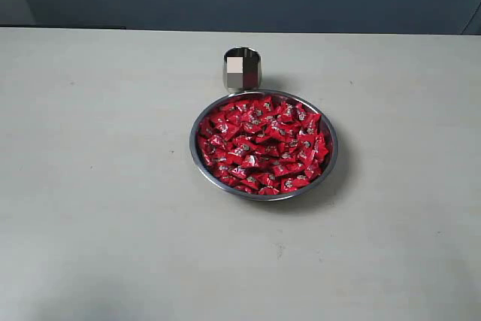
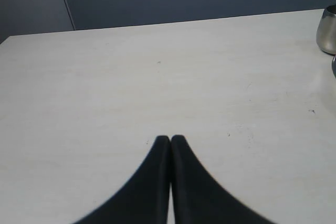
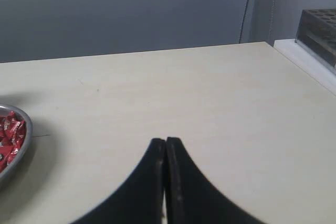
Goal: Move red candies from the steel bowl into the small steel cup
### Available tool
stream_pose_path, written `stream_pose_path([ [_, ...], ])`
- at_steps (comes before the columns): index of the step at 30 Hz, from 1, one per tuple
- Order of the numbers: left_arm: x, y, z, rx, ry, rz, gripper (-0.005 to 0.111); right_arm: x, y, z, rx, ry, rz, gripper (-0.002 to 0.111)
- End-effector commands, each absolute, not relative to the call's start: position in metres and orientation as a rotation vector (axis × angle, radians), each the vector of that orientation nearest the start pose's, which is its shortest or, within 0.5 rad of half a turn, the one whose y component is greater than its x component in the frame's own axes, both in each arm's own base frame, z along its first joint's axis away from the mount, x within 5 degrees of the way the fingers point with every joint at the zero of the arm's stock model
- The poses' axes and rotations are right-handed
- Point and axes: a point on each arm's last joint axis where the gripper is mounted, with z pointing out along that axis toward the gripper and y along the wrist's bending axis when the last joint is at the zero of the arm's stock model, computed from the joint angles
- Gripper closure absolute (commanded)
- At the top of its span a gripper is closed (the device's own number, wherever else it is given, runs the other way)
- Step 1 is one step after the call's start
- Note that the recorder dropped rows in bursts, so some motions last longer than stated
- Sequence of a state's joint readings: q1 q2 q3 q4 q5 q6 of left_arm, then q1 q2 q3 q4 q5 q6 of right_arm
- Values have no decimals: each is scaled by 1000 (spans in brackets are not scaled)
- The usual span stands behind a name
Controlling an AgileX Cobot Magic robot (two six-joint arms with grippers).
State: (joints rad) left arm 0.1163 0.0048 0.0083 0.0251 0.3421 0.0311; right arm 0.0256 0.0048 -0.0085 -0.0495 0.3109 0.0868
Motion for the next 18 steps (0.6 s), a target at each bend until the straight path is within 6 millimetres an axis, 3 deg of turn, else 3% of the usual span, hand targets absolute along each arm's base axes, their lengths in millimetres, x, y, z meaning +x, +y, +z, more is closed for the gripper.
stream_pose_path([
  [1,53,7,183,-55,1821,124,106,54,0,186,23,1788,26,109],
  [11,53,7,183,-55,1821,124,106,54,0,187,24,1790,26,109],
  [18,53,7,183,-55,1821,124,106,55,0,216,24,1748,27,109],
])
